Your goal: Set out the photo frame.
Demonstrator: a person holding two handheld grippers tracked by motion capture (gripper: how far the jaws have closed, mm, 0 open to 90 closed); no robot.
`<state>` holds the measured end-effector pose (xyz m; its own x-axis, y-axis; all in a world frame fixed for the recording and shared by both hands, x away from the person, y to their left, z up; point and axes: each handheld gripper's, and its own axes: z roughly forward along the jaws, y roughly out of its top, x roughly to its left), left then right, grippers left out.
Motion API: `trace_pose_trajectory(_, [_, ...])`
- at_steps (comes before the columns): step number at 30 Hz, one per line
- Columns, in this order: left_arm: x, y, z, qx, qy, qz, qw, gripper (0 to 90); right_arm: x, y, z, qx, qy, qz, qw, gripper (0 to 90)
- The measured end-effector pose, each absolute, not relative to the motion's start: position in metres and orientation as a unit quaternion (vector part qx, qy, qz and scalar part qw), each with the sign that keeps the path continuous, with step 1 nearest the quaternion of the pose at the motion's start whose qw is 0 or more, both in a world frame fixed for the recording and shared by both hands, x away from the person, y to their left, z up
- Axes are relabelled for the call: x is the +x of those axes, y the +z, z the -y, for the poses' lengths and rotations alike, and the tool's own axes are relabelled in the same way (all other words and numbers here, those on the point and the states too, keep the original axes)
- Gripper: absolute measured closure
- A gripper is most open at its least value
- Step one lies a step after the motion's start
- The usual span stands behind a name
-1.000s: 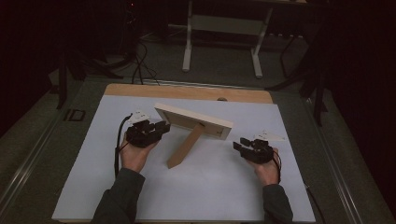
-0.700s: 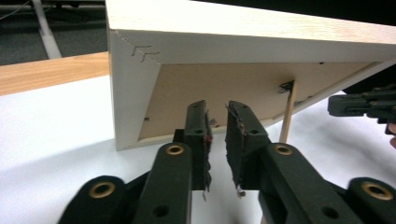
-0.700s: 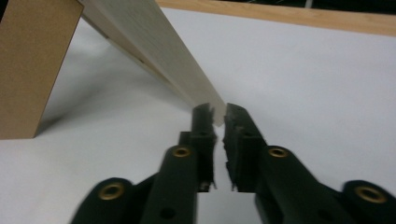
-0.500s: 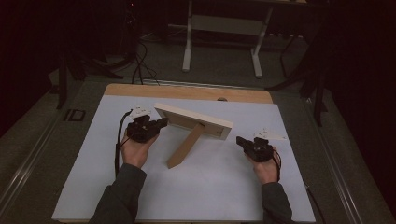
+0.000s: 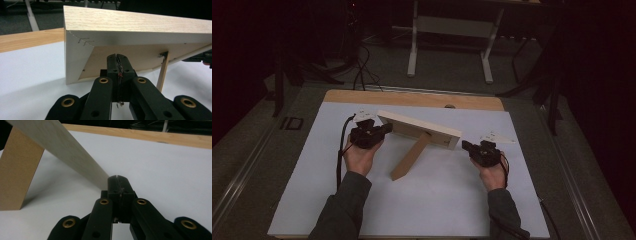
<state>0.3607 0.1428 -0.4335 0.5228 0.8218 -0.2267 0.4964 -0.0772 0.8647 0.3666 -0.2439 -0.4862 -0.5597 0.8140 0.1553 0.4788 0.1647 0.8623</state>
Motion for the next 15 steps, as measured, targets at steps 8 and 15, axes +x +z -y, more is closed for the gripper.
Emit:
trace_pose_trajectory(8, [0.363,-0.433,-0.141,0.719,0.171,-0.458,0.494,90.0,0.379,-0.477,0.237,0.437,0.486,-0.736,0.175,89.8])
trace_pose_trajectory(15, [0.367,-0.434,-0.138,0.722,0.176,-0.459,0.487,90.0,0.384,-0.473,0.235,0.437,0.493,-0.733,0.169,89.8])
